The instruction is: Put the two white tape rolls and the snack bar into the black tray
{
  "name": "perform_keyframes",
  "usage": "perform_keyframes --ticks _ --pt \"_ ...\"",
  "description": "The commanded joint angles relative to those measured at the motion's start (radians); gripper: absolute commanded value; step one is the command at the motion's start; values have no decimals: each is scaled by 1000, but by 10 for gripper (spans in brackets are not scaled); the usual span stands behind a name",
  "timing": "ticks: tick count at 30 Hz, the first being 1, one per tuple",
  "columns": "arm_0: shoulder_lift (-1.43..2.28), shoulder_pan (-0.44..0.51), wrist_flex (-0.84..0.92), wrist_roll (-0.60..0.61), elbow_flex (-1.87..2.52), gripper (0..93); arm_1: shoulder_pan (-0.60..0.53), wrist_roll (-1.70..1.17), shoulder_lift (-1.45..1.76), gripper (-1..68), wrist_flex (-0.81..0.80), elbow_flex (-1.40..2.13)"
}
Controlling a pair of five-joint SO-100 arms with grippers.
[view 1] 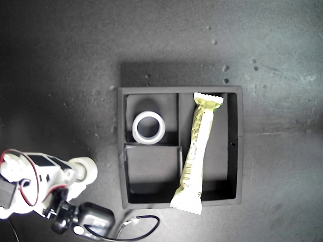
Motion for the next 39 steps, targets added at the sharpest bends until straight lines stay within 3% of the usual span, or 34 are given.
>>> perform_keyframes --ticks 1,10,21,26,29,39 --pt "100 -34 120 78 -121 0 28 71 198 -2 -25 279" --pt "18 -121 202 291 -416 0 63 195 755 -4 -351 1207" --pt "-371 -98 199 360 -792 0 -12 207 802 -4 -801 1766" --pt "-477 -91 215 342 -871 0 8 224 1019 -5 -788 1954" --pt "-511 -87 218 336 -890 0 29 218 1312 -5 -664 2065" --pt "-629 -83 218 325 -960 0 29 172 1316 -5 -681 2114"
